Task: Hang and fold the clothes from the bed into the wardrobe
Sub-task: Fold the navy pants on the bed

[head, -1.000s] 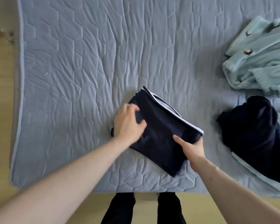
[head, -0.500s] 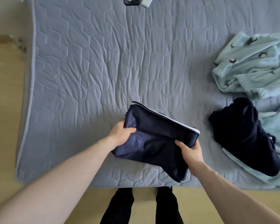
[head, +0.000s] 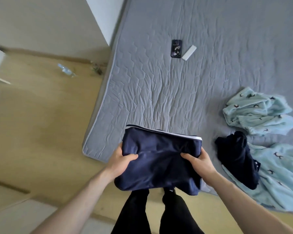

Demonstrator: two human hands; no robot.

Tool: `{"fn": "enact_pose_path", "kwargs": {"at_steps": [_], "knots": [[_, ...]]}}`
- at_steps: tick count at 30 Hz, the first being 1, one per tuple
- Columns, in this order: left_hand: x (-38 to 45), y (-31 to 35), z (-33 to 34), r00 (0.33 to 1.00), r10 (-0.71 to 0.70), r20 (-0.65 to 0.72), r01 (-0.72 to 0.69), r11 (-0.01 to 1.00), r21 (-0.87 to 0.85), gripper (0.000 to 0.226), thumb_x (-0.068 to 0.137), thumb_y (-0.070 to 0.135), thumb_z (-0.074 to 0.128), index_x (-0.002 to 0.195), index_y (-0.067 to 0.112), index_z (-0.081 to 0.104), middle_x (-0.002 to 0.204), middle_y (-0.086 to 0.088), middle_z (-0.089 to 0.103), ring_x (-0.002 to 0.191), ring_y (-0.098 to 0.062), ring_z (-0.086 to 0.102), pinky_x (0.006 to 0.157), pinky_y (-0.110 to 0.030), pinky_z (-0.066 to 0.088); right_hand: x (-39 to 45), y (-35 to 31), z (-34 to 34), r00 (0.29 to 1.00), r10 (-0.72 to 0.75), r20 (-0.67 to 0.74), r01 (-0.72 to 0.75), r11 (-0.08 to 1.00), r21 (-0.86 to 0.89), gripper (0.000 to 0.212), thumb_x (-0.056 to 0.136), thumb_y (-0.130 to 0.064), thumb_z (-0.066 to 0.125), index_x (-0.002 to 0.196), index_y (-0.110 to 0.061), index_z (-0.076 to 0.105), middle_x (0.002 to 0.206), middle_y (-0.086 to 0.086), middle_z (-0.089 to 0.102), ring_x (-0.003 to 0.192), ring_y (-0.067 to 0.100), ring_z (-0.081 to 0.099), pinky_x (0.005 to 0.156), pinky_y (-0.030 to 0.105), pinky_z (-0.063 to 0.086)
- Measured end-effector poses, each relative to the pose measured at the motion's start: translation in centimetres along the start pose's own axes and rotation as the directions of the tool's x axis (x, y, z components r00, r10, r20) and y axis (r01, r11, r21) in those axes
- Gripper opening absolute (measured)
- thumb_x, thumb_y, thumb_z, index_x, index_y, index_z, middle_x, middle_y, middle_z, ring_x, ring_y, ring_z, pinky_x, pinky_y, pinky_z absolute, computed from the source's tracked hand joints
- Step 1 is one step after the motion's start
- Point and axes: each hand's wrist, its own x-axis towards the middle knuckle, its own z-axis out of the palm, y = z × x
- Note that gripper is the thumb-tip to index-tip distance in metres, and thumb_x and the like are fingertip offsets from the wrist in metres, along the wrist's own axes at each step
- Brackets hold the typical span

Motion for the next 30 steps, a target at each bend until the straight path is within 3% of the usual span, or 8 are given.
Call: {"fn": "enact_pose_path", "kwargs": {"at_steps": [4,7,11,15,22,30], "knots": [[-8.5,2.1,-3.1,0.992,0.069,-0.104,-0.082,0.988,-0.130,0.047,0.080,0.047,0.078,0.122,0.032,0.062,0.114,0.018,0.074,0.104,0.000,0.069,0.093,-0.030,0.052,-5.2,-5.6,1.1,0.990,-0.075,0.119,0.077,0.997,-0.010,0.048,0.059,-0.047,0.087,0.104,-0.040,0.069,0.099,-0.012,0.079,0.092,0.010,0.076,0.087,0.037,0.059],[-13.3,2.3,-4.8,0.973,0.109,-0.206,-0.154,0.964,-0.216,0.045,0.085,0.048,0.076,0.123,0.034,0.058,0.117,0.017,0.072,0.108,-0.003,0.069,0.096,-0.034,0.053,-8.4,-9.0,2.7,0.971,-0.137,0.198,0.148,0.988,-0.042,0.045,0.061,-0.049,0.086,0.101,-0.045,0.068,0.099,-0.012,0.079,0.091,0.008,0.076,0.087,0.037,0.059],[-18.1,1.3,-7.4,0.920,0.125,-0.370,-0.251,0.916,-0.313,0.053,0.085,0.050,0.075,0.130,0.044,0.048,0.121,0.029,0.066,0.110,0.005,0.065,0.095,-0.028,0.051,-11.9,-13.0,6.7,0.931,-0.186,0.315,0.225,0.970,-0.093,0.044,0.061,-0.047,0.086,0.102,-0.041,0.070,0.099,-0.011,0.079,0.090,0.008,0.076,0.083,0.035,0.059],[-21.7,-0.1,-12.0,0.860,0.154,-0.487,-0.338,0.886,-0.317,0.082,0.091,0.044,0.072,0.150,0.060,0.017,0.136,0.043,0.049,0.123,0.016,0.052,0.099,-0.019,0.044,-14.5,-17.2,12.4,0.874,-0.210,0.439,0.304,0.940,-0.154,0.050,0.057,-0.045,0.088,0.103,-0.036,0.071,0.097,-0.009,0.080,0.089,0.010,0.077,0.082,0.038,0.060],[-25.9,-4.3,-26.3,0.778,0.201,-0.595,-0.421,0.870,-0.257,0.054,0.101,0.020,0.062,0.137,0.059,0.050,0.135,0.035,0.057,0.123,0.011,0.056,0.100,-0.019,0.044,-19.9,-23.5,29.1,0.765,-0.238,0.599,0.432,0.879,-0.202,0.057,0.056,-0.040,0.089,0.109,-0.027,0.071,0.097,-0.005,0.080,0.088,0.015,0.078,0.082,0.039,0.060],[-30.0,-9.2,-44.6,0.668,0.157,-0.727,-0.468,0.849,-0.247,0.055,0.097,0.007,0.060,0.136,0.045,0.058,0.124,0.033,0.065,0.115,0.007,0.062,0.089,-0.011,0.050,-27.1,-26.8,48.8,0.662,-0.286,0.693,0.539,0.824,-0.174,0.048,0.068,-0.028,0.091,0.112,-0.024,0.071,0.098,-0.004,0.080,0.089,0.018,0.078,0.086,0.045,0.062]]}}
